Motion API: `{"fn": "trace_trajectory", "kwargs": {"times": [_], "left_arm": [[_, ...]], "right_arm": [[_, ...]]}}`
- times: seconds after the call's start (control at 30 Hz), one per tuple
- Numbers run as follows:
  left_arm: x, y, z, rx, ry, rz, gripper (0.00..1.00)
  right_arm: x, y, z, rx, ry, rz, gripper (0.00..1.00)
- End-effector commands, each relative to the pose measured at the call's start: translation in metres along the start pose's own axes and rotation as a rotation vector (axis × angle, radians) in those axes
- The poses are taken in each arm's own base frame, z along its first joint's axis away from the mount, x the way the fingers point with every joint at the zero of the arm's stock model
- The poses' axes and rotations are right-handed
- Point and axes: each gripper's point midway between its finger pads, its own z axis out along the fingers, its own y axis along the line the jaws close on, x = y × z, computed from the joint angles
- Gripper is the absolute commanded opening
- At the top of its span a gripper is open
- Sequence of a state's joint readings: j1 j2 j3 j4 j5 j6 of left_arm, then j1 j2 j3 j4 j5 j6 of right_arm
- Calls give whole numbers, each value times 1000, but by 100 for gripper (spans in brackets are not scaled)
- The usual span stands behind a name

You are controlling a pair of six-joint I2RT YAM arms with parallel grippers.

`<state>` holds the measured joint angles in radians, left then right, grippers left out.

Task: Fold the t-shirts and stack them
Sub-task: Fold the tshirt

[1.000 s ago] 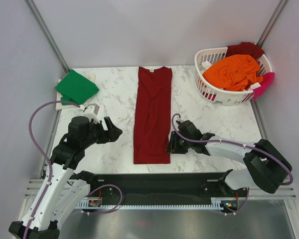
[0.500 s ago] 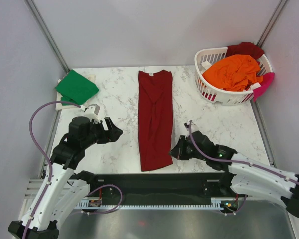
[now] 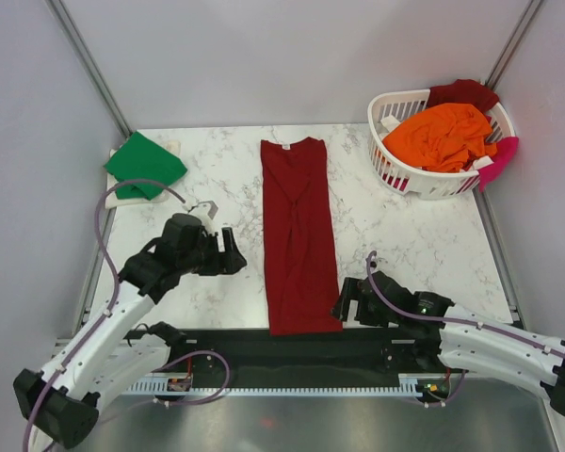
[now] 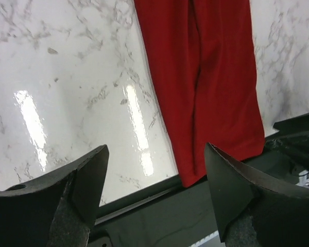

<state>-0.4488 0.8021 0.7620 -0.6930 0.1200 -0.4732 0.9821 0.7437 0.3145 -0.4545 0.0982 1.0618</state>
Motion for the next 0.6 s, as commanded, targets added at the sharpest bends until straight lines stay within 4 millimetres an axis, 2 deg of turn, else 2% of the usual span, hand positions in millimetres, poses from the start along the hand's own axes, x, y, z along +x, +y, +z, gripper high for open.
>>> {"fn": "trace_trajectory", "kwargs": {"times": [0.0,0.1,0.13,0.17,0.27,0.37,0.4,0.5,0.57], "left_arm": [[24,-23,1,9,70,-23,82],[67,-35,9,16,181,-35,80],[80,-39,10,7,214,-87,80],[96,-32,16,-27,238,-89,79],[138,-43,21,-12,293,-51,80],[153,-46,30,-1,286,-94,82],[154,-48,32,7,281,-113,83],[156,-51,40,19,265,-139,88],[156,-54,43,29,260,-141,90]], "right_arm": [[-12,-11,-13,86,-43,-37,98],[-11,-5,-16,72,-22,-44,98],[-8,-6,-17,75,-9,-48,97],[-5,-8,-16,74,2,-47,97],[3,-16,-13,66,16,-38,95],[16,-14,-7,11,55,-20,83],[15,-10,-6,-13,50,-18,76],[20,-7,-4,-35,73,-18,65],[20,-5,-4,-37,83,-26,65]]}}
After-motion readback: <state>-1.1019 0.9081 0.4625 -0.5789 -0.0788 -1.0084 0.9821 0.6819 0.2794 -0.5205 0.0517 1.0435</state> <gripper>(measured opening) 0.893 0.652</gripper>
